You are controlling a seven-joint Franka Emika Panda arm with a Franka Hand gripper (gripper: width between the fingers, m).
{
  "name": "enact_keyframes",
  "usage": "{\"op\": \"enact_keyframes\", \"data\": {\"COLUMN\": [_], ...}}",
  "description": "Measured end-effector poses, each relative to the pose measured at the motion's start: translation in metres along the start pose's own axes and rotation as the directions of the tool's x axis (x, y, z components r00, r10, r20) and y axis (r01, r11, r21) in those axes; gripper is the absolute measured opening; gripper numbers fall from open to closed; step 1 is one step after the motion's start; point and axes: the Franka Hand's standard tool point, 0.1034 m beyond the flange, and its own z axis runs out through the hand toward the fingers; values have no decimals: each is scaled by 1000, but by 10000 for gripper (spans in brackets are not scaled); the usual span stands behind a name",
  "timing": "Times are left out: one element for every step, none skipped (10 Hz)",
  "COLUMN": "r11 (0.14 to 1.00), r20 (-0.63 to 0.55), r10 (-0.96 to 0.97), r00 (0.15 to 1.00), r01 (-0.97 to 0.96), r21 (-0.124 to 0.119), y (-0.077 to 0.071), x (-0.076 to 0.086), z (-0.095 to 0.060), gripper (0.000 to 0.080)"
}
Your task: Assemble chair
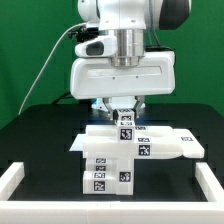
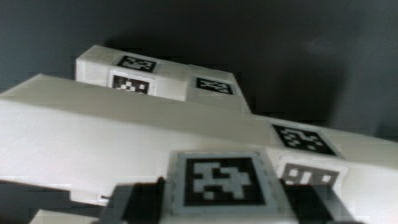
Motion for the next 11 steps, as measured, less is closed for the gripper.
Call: {"op": "enact_keyframes", "data": {"r11": [997,990,982,955,911,860,763,664,542,490,509], "r20": [0,0,0,-1,-5,-7,-9,-11,-2,1,1], "r10": [78,142,188,296,413,510,646,748,840,872,860], "r00": [997,990,982,955,911,860,763,664,543,490,510], "r01": [-78,-142,-188,-296,-413,-510,-646,-748,-839,-871,-859], "r21": [0,0,1,1,0,4,7,13,35,48,48], "y": [0,0,0,-1,-3,-4,-4,-4,-2,-1,-2], "x": [0,0,0,0,2,2,3,4,5,7,7], "z": [0,0,0,0,0,0,1,1,1,1,1], "gripper": [282,282,282,282,282,282,282,284,284,284,285]}}
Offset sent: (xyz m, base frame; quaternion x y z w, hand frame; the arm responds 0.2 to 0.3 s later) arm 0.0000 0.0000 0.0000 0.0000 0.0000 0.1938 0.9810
